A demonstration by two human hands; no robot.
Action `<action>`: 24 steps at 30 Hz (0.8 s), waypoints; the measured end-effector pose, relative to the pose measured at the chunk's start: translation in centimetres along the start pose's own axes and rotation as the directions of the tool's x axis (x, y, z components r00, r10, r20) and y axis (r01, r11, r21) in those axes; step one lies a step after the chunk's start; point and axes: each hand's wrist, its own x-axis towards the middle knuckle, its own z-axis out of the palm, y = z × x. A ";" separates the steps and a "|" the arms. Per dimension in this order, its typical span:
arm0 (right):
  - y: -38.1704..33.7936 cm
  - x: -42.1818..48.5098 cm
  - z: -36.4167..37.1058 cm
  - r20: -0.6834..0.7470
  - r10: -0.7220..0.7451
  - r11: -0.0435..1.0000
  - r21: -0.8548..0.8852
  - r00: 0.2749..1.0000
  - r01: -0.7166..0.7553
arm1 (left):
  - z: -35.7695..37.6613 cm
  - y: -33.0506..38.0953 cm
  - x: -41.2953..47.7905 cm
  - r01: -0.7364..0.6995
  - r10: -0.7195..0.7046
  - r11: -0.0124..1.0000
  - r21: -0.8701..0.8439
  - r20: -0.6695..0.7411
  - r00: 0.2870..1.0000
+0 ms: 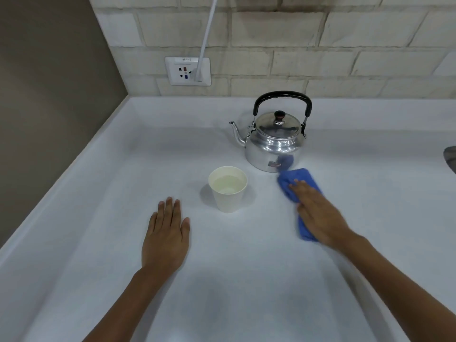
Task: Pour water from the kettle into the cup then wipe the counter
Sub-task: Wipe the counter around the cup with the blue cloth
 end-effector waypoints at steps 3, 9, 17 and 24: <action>1.1 1.1 -0.4 -0.015 0.176 0.984 0.002 0.984 -0.176 | 0.2 0.1 0.1 0.016 -0.016 1.000 0.009 0.006 1.000; -4.7 -1.7 2.5 -0.049 0.013 0.996 -0.085 0.999 -0.017 | 0.2 0.1 0.1 0.004 -0.004 1.000 0.028 0.012 1.000; -1.8 -3.7 -0.5 -0.025 0.088 0.996 -0.025 0.996 -0.089 | 0.1 -0.1 0.1 0.009 -0.008 1.000 -0.012 0.018 1.000; -5.6 -5.0 2.0 -0.053 0.214 0.974 -0.063 0.975 -0.217 | 0.3 0.1 0.2 0.009 -0.009 1.000 -0.005 0.018 1.000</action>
